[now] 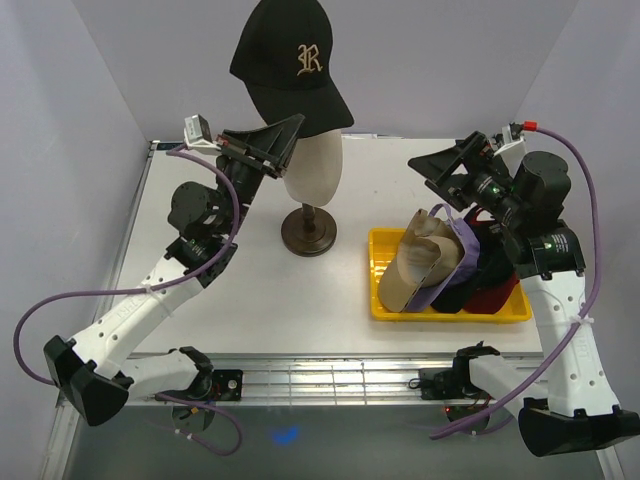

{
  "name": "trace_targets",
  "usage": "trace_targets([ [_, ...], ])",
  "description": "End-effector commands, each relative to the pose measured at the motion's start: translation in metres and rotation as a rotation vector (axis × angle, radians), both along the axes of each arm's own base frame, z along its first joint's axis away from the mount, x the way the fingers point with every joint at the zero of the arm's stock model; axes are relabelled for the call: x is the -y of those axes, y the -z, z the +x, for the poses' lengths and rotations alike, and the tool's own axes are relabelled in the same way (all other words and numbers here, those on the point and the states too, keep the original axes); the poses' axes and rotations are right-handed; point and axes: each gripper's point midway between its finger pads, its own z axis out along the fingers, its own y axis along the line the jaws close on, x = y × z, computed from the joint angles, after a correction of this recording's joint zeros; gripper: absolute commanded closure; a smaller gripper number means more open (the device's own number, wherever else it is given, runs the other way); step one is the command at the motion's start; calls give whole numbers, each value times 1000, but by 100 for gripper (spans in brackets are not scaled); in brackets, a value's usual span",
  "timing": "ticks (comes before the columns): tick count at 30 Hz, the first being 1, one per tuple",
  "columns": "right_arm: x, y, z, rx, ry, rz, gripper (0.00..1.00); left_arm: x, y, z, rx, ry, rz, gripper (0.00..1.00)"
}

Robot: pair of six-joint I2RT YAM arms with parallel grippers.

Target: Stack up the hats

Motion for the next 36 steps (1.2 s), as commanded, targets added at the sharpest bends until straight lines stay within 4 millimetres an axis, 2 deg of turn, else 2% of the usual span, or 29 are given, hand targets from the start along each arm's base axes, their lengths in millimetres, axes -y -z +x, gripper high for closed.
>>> trace_targets([
  [1, -8, -5, 0, 26, -45, 20, 1, -33, -17, -11, 56, -29, -146, 100],
  [10, -10, 1, 0, 18, -64, 19, 1, -29, 18, -2, 13, 31, -183, 100],
  [16, -10, 5, -1, 14, -68, 13, 1, -28, 34, -1, -2, 68, -208, 100],
  [19, -11, 9, 0, 9, -69, 12, 1, -25, 38, -3, 3, 86, -204, 100],
  [25, -13, 16, 2, -2, -74, 11, 1, -26, 64, -7, -22, 104, -203, 100],
  [30, -16, 21, 4, -9, -78, 12, 0, -17, 84, -6, -47, 137, -169, 100],
  [36, -18, 26, 8, -16, -80, 6, 0, -19, 100, -7, -70, 135, -164, 100],
])
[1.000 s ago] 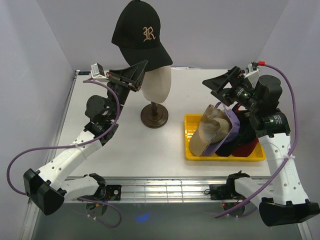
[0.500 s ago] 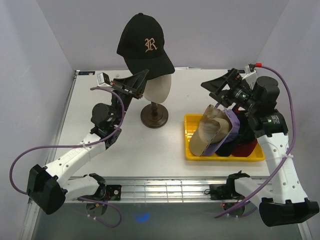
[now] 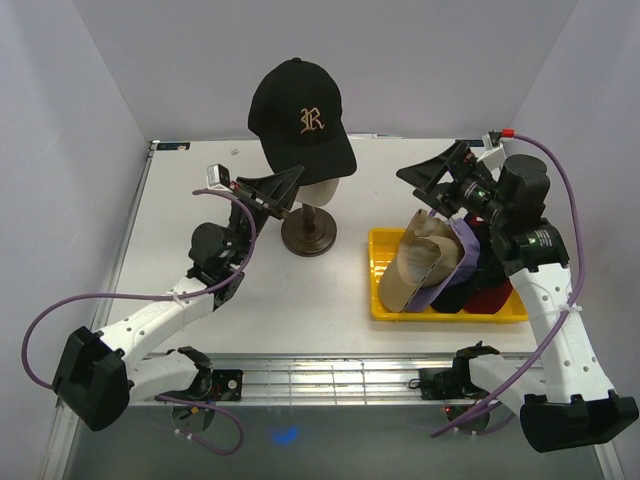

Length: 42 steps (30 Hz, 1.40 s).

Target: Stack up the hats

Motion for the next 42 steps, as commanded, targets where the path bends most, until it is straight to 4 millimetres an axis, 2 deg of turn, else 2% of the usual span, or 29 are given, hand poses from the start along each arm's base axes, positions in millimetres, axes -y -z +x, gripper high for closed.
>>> trace_targets([
  [1, -4, -7, 4, 41, -9, 6, 0, -9, -5, -11, 33, 0, -24, 100],
  [10, -11, -6, 9, 46, -22, -12, 0, -16, 16, -13, 15, 2, -68, 100],
  [11, -12, -7, 10, 48, -21, -17, 0, -16, 26, -12, 2, 2, -64, 100],
  [13, -14, -6, 12, 48, -25, -24, 0, -17, 30, -13, 0, 1, -69, 100],
  [23, -28, 2, 24, 37, -37, -66, 4, -11, 61, -10, -61, 24, -29, 100],
  [27, -32, 6, 28, 30, -41, -79, 5, -9, 74, -11, -87, 34, -12, 94],
  [31, -34, 10, 32, 23, -41, -84, 5, -8, 86, -12, -113, 40, 10, 80],
  [34, -37, 12, 33, 20, -46, -87, 5, -5, 93, -12, -132, 52, 31, 74],
  [38, -38, 16, 36, 16, -42, -100, 5, -1, 103, -12, -152, 69, 55, 59],
  [42, -39, 21, 38, 11, -39, -111, 5, -1, 109, -13, -157, 65, 77, 51],
])
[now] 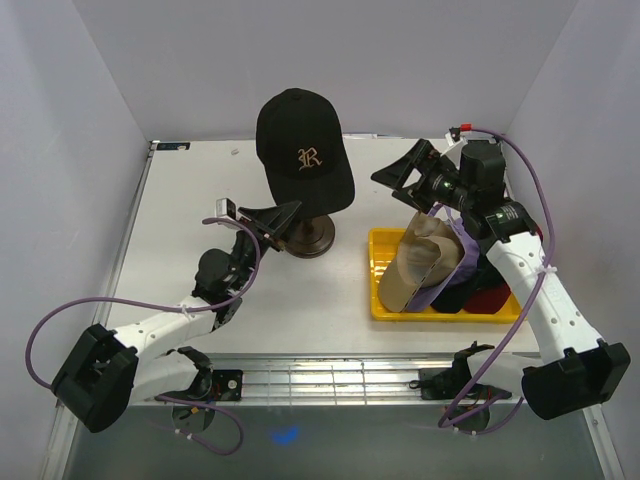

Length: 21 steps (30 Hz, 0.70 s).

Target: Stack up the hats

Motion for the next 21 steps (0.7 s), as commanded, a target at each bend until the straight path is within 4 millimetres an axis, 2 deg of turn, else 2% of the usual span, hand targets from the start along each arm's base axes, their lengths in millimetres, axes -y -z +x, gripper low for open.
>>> trace_targets([
  [1, -1, -24, 7, 97, 7, -3, 5, 1, 13, 0, -22, 0, 51, 49],
  [4, -2, -21, 9, 93, 5, -5, 5, 6, 19, -3, -34, 34, 100, 45],
  [10, -7, -20, 14, 92, -4, -8, 5, 6, 27, -3, -44, 54, 117, 47],
  [21, -13, -12, 12, 89, 1, -19, 7, -9, 34, 18, -112, 36, 179, 52],
])
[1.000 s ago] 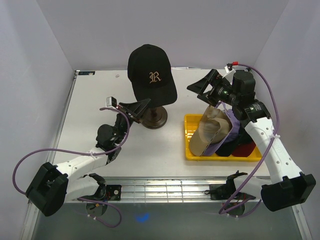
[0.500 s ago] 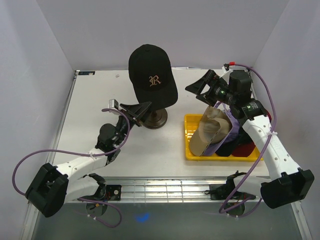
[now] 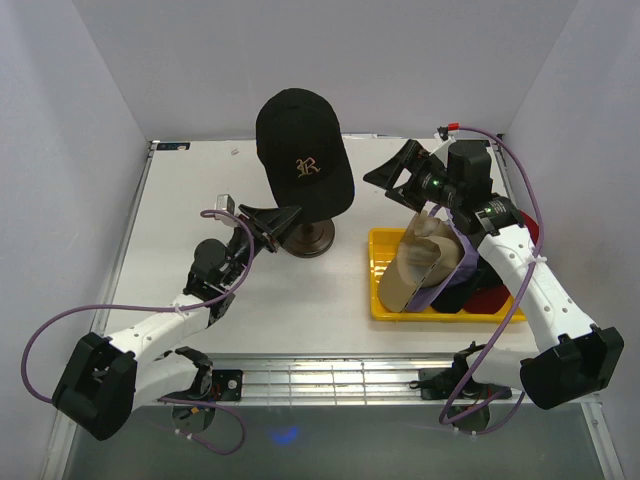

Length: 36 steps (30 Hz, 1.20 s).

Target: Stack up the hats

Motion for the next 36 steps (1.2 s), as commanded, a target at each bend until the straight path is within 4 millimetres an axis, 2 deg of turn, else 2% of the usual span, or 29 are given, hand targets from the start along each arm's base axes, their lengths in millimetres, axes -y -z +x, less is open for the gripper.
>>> trace_targets([
  [1, 1, -25, 2, 100, 19, 13, 8, -8, 6, 9, -42, -11, 51, 52],
  [6, -3, -22, -1, 99, 20, 18, 14, -19, 4, 18, -52, -18, 74, 53],
  [14, -14, -15, -7, 98, 8, 15, 15, -23, -5, 20, -43, 6, 124, 53],
  [20, -9, -14, -8, 105, 34, 3, 15, -26, -12, 17, -30, 13, 156, 53],
  [26, -16, -15, -11, 108, 13, 5, 19, -34, -20, 14, -20, 1, 177, 52],
  [36, -13, -14, -15, 112, 25, -2, 20, -31, -40, 8, 40, 24, 288, 46],
])
